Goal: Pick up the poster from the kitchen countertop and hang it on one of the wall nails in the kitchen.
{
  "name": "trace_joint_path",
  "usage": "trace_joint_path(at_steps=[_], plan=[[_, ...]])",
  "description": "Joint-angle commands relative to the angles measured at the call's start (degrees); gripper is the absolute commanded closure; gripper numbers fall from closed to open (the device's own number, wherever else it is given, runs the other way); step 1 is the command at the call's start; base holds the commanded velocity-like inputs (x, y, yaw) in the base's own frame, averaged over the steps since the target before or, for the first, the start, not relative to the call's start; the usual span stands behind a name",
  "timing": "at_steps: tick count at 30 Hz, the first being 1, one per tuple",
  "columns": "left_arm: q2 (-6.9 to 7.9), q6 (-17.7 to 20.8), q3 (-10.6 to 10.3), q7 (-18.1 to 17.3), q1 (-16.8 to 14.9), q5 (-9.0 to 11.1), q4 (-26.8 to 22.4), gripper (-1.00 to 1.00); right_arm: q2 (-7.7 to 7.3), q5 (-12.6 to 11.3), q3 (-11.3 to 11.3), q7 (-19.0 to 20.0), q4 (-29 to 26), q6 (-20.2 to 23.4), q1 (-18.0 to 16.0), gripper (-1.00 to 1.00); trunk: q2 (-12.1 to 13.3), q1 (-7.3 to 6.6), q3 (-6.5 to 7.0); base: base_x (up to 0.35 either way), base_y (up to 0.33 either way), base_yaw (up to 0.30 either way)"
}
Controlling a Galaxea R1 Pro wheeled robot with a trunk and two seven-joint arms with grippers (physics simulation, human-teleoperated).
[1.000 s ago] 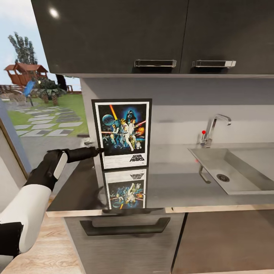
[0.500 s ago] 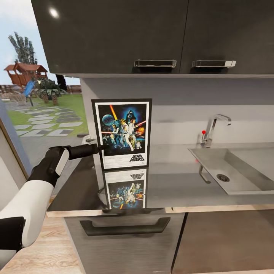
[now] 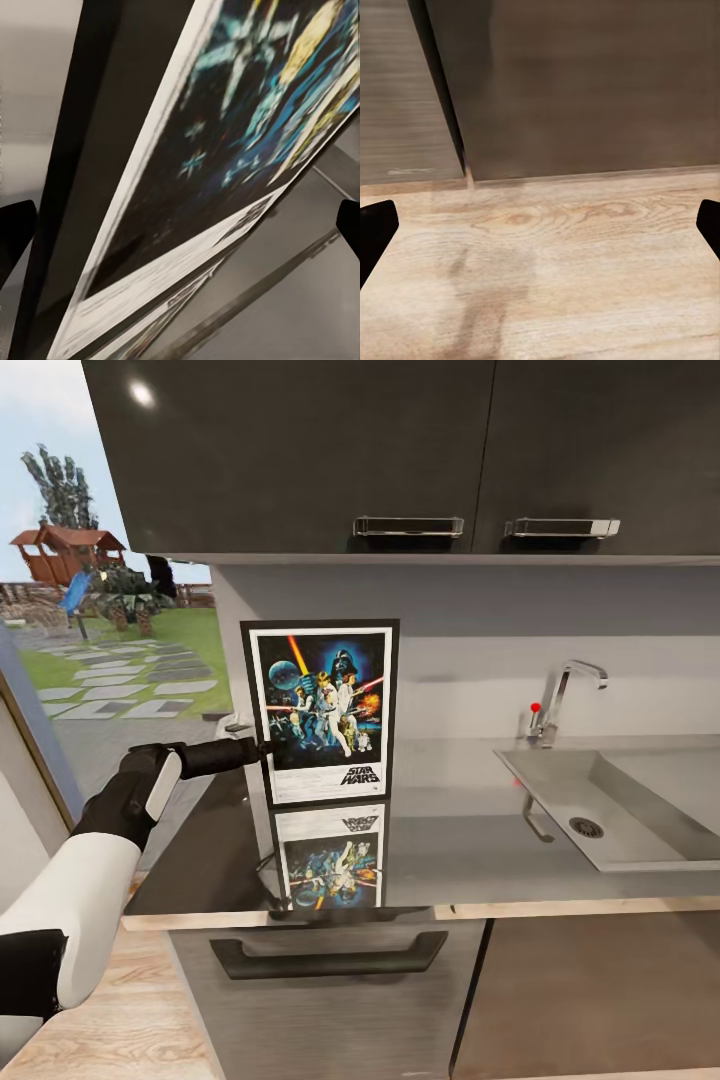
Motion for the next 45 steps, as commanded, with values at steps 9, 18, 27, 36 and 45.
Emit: trace_joint_path(at_steps=[9, 18, 27, 36, 45], plan=[[0.16, 0.3, 0.3, -0.1, 0.0, 0.2, -0.1, -1.00, -0.02, -0.1, 0.0, 0.0, -0.1, -0.1, 0.0, -1.00, 0.0, 0.00, -0.05, 0.000, 0.000, 0.000], [0.23, 0.2, 0.3, -0.1, 0.0, 0.1, -0.4, -1.00, 0.00, -0.1, 0.0, -0.1, 0.0, -0.1, 0.0, -1.00, 0.0, 0.00, -0.05, 0.000, 0.000, 0.000], [0.29, 0.2, 0.5, -0.1, 0.0, 0.1, -0.5, -1.00, 0.02, -0.1, 0.0, -0.1, 0.0, -0.1, 0.0, -1.00, 0.0, 0.00, -0.05, 0.000, 0.000, 0.000], [0.32, 0.2, 0.6, -0.1, 0.0, 0.1, -0.5, -1.00, 0.01, -0.1, 0.0, -0.1, 0.0, -0.1, 0.0, -1.00, 0.0, 0.00, -0.05, 0.082, 0.025, 0.000], [0.32, 0.2, 0.6, -0.1, 0.0, 0.1, -0.5, -1.00, 0.01, -0.1, 0.0, -0.1, 0.0, -0.1, 0.0, -1.00, 0.0, 0.00, -0.05, 0.005, 0.002, 0.000]])
